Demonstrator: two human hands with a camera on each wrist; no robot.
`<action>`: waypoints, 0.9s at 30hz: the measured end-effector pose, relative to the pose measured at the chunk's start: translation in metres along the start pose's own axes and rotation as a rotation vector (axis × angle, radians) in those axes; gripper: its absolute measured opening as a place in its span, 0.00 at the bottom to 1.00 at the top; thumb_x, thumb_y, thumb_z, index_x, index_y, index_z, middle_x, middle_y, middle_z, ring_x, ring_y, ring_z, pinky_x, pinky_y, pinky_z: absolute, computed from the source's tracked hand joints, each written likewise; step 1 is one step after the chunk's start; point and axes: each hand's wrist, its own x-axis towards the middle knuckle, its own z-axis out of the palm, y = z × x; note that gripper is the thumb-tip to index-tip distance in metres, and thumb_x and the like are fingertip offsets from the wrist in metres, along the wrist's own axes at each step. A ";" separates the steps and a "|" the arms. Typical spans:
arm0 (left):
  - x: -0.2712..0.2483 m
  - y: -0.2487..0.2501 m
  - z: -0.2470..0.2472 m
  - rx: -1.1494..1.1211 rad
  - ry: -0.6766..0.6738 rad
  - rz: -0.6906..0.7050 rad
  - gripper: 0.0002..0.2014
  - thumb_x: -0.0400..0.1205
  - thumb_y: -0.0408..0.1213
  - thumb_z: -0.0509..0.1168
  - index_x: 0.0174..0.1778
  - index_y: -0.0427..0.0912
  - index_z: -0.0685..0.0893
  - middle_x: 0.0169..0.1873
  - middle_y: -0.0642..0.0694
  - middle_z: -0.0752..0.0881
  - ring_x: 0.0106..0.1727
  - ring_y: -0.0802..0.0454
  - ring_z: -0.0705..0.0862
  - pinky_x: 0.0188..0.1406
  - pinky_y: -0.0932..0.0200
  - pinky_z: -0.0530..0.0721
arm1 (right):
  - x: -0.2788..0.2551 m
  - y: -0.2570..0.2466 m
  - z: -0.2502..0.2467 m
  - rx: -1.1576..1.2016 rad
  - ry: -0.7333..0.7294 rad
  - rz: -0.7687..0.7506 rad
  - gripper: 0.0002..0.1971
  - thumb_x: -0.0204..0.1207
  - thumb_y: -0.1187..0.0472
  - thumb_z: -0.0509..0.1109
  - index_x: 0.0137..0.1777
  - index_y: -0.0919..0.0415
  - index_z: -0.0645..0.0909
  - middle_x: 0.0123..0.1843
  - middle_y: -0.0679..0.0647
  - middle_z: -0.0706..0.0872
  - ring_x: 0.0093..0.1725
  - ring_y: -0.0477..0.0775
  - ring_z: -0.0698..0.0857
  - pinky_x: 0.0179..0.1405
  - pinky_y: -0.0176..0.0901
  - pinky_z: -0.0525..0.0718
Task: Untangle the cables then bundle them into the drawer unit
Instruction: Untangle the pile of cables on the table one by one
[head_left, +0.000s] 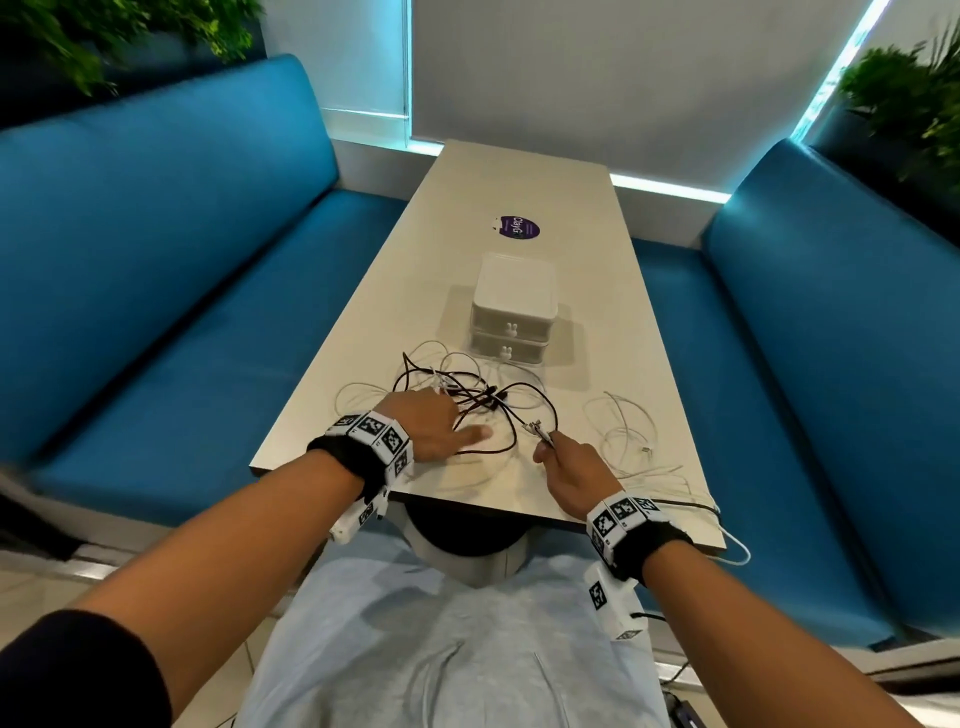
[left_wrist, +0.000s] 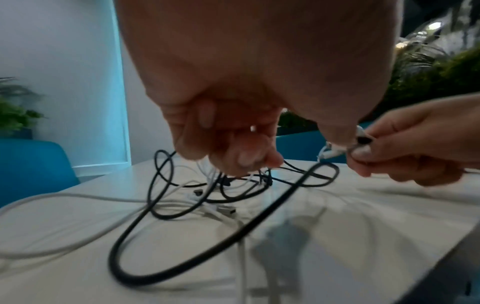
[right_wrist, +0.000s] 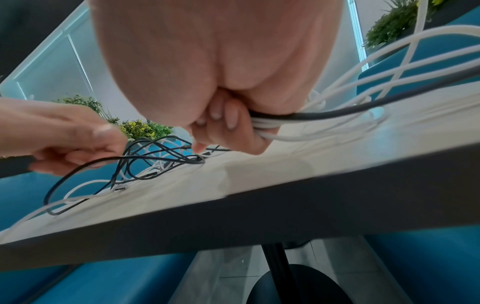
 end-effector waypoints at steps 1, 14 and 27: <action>-0.003 -0.005 -0.003 -0.053 -0.015 -0.040 0.30 0.83 0.68 0.50 0.39 0.44 0.81 0.39 0.46 0.86 0.39 0.47 0.83 0.37 0.55 0.76 | 0.001 0.000 0.002 -0.003 -0.011 0.001 0.12 0.86 0.56 0.54 0.54 0.55 0.79 0.50 0.61 0.88 0.52 0.65 0.84 0.51 0.52 0.80; -0.030 -0.035 0.005 -0.061 -0.203 -0.203 0.30 0.68 0.50 0.78 0.63 0.49 0.75 0.52 0.48 0.81 0.52 0.45 0.82 0.46 0.55 0.82 | 0.001 -0.003 0.007 -0.024 -0.012 0.017 0.11 0.85 0.56 0.56 0.54 0.54 0.80 0.53 0.61 0.88 0.54 0.66 0.84 0.50 0.47 0.77; -0.015 0.017 0.014 -0.483 -0.012 0.028 0.17 0.74 0.36 0.76 0.51 0.48 0.75 0.34 0.48 0.89 0.36 0.50 0.89 0.37 0.59 0.82 | -0.002 -0.026 -0.008 0.066 0.038 -0.049 0.12 0.86 0.60 0.56 0.53 0.59 0.82 0.44 0.55 0.84 0.51 0.65 0.84 0.47 0.47 0.75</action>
